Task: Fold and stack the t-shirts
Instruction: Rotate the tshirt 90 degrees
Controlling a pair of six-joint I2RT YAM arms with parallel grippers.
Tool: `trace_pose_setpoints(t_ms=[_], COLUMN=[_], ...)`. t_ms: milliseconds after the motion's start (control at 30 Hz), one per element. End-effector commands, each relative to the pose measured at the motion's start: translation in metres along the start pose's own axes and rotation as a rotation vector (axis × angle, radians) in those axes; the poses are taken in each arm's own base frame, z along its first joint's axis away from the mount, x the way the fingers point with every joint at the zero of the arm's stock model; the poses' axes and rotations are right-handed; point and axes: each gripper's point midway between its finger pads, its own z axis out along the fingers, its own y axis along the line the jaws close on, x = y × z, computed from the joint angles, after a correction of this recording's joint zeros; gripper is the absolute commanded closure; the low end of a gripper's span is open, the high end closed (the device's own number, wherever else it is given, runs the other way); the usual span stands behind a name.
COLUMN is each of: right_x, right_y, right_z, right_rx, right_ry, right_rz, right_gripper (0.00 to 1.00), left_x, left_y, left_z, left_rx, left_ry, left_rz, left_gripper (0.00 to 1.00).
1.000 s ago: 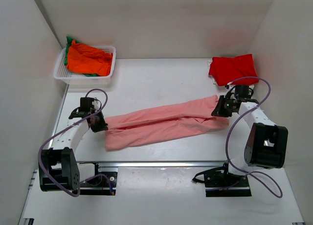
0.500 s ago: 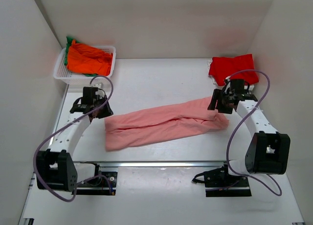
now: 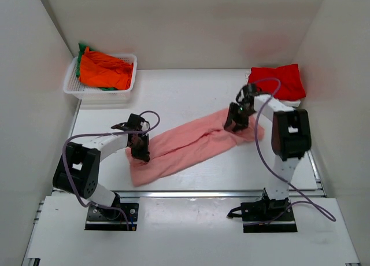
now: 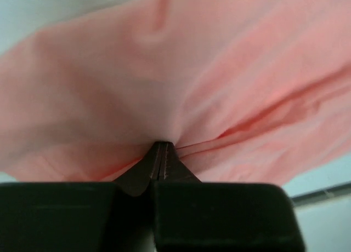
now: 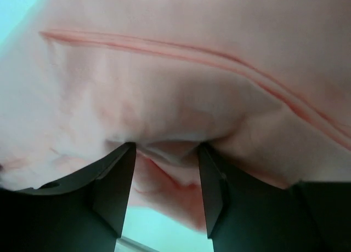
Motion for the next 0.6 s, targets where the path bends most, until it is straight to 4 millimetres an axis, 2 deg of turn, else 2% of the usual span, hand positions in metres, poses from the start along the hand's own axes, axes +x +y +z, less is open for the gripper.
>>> trace_pose_setpoints(t_ms=[0,33,67,100,133,167,200,233,267,300,367,400,433,467,500,533,567], right_x=[-0.078,-0.106,-0.106,-0.132,-0.156,-0.157,-0.182,-0.205,-0.212,-0.218,-0.217,-0.216,-0.211,-0.195,-0.187,-0.173,-0.143], right_y=[0.064,0.077,0.085,0.115,0.130,0.133,0.147,0.164,0.168,0.171,0.172,0.172,0.170,0.171,0.177,0.164,0.161], right_z=[0.017,0.020,0.040,0.022,0.020,0.040,0.023,-0.006,-0.017,-0.030,-0.064,-0.069,-0.089,-0.101,-0.129,-0.112,-0.117], right_rx=[-0.177,-0.204,-0.239,-0.317,-0.354,-0.383,-0.406,-0.441,-0.453,-0.461,-0.436,-0.406,-0.379,-0.364,-0.358,-0.331,-0.330], right_ry=[-0.091,-0.120,-0.065,-0.117,-0.150,-0.114,-0.181,-0.271,-0.303,-0.337,-0.391,-0.413,-0.440,-0.437,-0.485,-0.445,-0.415], right_rz=[-0.135,-0.174,-0.188,-0.249,-0.294,-0.300,-0.329,-0.369,-0.384,-0.395,-0.424,-0.443,-0.445,-0.453,-0.462,-0.437,-0.431], right_gripper=[0.53,0.53,0.53,0.53,0.52,0.51,0.49,0.49,0.47,0.45,0.41,0.40,0.38,0.38,0.38,0.38,0.40], left_x=[0.051,0.065,0.069,0.086,0.094,0.093,0.088,0.069,0.042,0.029,-0.029,-0.040,-0.063,-0.086,-0.098,-0.114,-0.129], left_y=[-0.027,-0.035,-0.049,-0.061,-0.073,-0.083,-0.093,-0.103,-0.113,-0.124,-0.144,-0.151,-0.160,-0.167,-0.173,-0.173,-0.180], left_z=[0.000,0.001,-0.002,-0.005,-0.009,-0.015,-0.020,-0.030,-0.038,-0.053,-0.090,-0.100,-0.116,-0.128,-0.136,-0.129,-0.125], left_rx=[0.095,0.108,0.166,0.211,0.252,0.292,0.336,0.380,0.428,0.503,0.629,0.680,0.737,0.786,0.807,0.808,0.804], left_ry=[0.169,0.220,0.256,0.329,0.379,0.388,0.385,0.331,0.253,0.207,0.022,-0.007,-0.071,-0.132,-0.163,-0.185,-0.202], left_rz=[0.018,0.049,0.059,0.094,0.128,0.165,0.170,0.163,0.144,0.139,0.105,0.110,0.106,0.094,0.099,0.073,0.087], left_gripper=[0.97,0.99,1.00,1.00,1.00,1.00,1.00,1.00,0.97,0.90,0.94,0.95,0.95,0.96,0.95,0.94,0.93])
